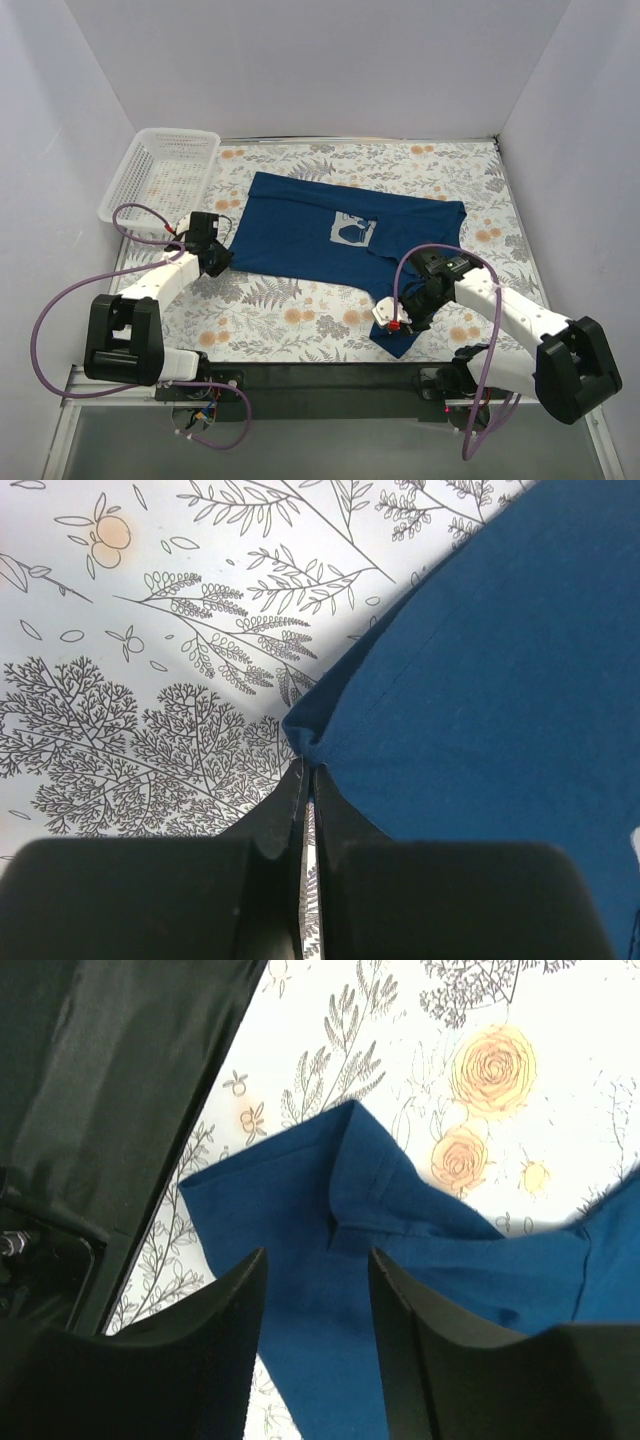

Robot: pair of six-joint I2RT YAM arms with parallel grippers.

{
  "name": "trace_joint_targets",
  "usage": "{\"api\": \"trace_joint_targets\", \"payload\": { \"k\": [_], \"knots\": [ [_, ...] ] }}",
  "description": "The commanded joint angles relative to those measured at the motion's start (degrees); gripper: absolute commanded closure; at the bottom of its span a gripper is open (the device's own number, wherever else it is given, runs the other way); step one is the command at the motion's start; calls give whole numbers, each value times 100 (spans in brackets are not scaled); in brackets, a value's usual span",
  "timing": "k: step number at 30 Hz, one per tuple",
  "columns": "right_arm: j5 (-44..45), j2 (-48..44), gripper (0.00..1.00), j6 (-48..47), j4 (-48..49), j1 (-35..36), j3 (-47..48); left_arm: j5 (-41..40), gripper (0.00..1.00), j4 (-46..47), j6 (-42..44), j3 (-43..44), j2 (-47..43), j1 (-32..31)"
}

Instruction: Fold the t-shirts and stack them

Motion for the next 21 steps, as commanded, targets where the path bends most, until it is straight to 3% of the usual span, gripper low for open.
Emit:
{"api": "trace_joint_targets", "payload": {
  "k": [1, 8, 15, 21],
  "knots": [
    [396, -467, 57, 36, -312, 55, -151, 66, 100, 52, 102, -65, -241, 41],
    [363, -1004, 68, -61, -672, 151, -407, 127, 100, 52, 138, -56, -215, 41],
    [222, -978, 69, 71, -646, 906, -679, 128, 100, 17, 164, -83, -250, 41],
    [380, -1180, 65, 378, -225, 1144, -899, 136, 100, 0, 164, -100, -294, 41]
  ]
}}
